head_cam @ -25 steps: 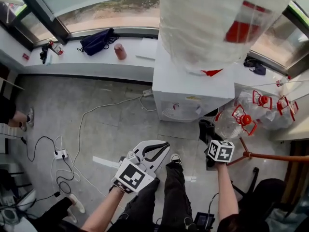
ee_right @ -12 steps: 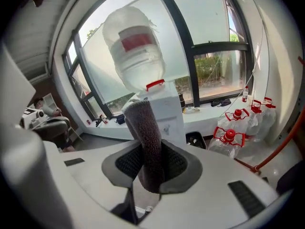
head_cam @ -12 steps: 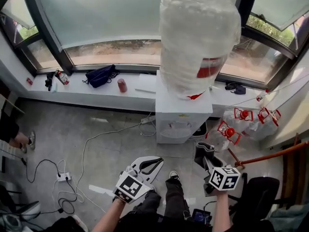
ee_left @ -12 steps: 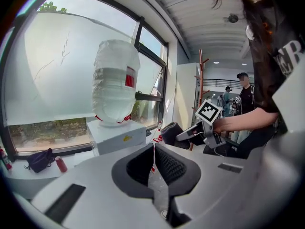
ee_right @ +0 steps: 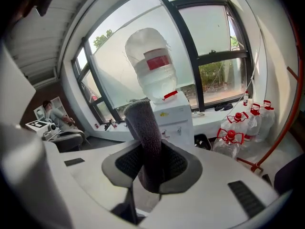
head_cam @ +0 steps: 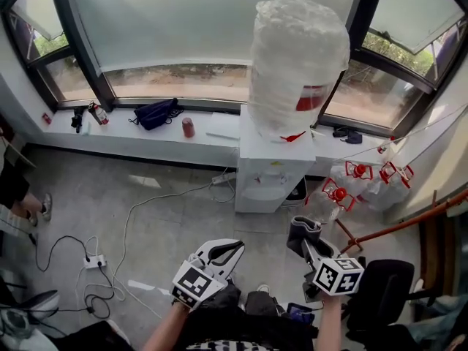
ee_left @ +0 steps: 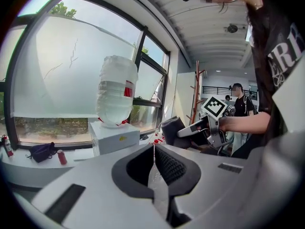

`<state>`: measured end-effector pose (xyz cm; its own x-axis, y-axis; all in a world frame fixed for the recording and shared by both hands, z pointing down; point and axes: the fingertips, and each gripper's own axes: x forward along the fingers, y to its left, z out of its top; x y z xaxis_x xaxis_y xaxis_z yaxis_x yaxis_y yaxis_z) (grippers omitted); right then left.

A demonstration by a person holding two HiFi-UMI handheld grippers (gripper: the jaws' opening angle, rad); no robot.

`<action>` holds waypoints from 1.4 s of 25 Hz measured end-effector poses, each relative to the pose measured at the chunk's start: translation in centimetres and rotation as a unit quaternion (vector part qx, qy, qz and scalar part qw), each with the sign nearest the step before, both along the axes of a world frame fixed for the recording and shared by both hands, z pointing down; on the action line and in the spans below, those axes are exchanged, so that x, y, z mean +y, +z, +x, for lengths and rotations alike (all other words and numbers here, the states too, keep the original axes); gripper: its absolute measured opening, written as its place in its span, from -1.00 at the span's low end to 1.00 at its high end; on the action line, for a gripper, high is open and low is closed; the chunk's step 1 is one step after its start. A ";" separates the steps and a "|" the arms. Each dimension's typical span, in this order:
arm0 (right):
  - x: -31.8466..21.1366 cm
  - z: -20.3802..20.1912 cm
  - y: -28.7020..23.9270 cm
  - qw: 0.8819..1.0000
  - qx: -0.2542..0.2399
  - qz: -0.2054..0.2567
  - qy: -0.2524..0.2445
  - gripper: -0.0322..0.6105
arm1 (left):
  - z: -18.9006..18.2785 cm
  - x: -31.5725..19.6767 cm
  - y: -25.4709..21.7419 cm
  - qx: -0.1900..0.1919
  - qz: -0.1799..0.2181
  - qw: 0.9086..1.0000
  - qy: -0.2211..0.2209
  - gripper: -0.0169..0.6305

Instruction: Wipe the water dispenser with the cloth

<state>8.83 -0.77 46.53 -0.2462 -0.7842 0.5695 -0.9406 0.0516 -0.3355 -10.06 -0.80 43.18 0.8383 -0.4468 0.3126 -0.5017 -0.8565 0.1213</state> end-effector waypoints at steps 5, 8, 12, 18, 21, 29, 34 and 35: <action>2.3 -0.1 -1.4 1.000 -0.015 0.005 -0.010 -0.58 | 0.4 2.0 -1.4 0.001 0.008 1.000 -0.009 -0.89; 3.8 -0.1 -1.9 0.999 -0.012 0.007 -0.032 -0.58 | 1.7 3.5 -2.2 0.000 0.015 1.000 -0.013 -0.89; 6.3 0.2 -2.6 0.998 -0.006 0.013 -0.056 -0.58 | 3.4 6.1 -3.1 0.003 0.025 1.000 -0.014 -0.89; 8.8 1.1 -3.4 0.997 -0.008 0.022 -0.079 -0.58 | 4.9 8.9 -4.3 0.003 0.032 0.999 -0.032 -0.90; 9.5 2.3 -3.6 0.996 0.002 0.027 -0.088 -0.58 | 5.7 9.8 -4.8 0.009 0.039 0.998 -0.043 -0.90; 12.6 4.5 -3.0 0.995 0.000 0.019 -0.093 -0.58 | 7.1 12.9 -4.7 -0.006 0.033 0.998 -0.049 -0.90; 13.9 6.2 -2.5 0.996 0.005 0.012 -0.093 -0.58 | 8.1 14.0 -4.6 -0.011 0.032 0.998 -0.052 -0.89; 14.1 6.4 -2.4 0.996 0.005 0.011 -0.093 -0.58 | 8.1 14.2 -4.5 -0.012 0.031 0.998 -0.053 -0.90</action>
